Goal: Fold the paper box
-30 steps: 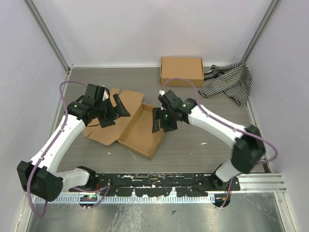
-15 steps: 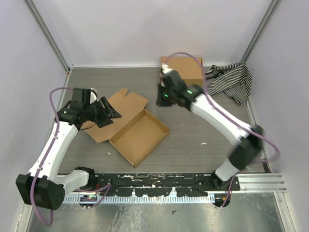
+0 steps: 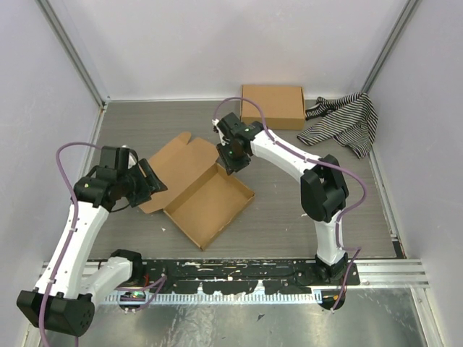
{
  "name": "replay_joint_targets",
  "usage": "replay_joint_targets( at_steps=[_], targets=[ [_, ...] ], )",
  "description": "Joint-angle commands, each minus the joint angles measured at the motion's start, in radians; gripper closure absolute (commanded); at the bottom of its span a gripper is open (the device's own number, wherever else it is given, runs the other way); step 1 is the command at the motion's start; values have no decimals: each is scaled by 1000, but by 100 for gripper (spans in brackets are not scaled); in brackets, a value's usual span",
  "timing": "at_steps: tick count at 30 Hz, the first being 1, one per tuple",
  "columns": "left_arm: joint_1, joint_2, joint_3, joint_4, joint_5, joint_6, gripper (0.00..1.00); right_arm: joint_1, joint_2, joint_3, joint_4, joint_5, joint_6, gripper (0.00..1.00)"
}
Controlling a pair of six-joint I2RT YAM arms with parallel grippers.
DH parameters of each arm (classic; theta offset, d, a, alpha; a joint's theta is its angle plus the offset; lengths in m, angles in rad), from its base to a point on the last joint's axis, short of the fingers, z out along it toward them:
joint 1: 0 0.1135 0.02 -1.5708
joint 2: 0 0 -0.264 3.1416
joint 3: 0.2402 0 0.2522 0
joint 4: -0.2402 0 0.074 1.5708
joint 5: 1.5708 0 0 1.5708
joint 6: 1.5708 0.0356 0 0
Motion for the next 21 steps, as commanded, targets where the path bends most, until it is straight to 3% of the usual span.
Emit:
replay_joint_targets(
  at_steps=[1, 14, 16, 19, 21],
  targets=[
    [4, -22, -36, -6, -21, -44, 32, 2, -22, 7, -4, -41, -52, 62],
    [5, -12, -11, -56, -33, -22, 30, 5, 113, 87, -11, -30, -45, 64],
    [4, -11, -12, -57, -42, -25, 30, 5, 134, 94, -12, -2, -25, 69],
    [5, 7, -12, -59, -65, -31, 30, 4, 133, 86, -2, 54, 32, 87],
    [4, 34, -9, -50, -76, -32, 29, 3, 115, 64, 8, 72, 76, 93]
  ],
)
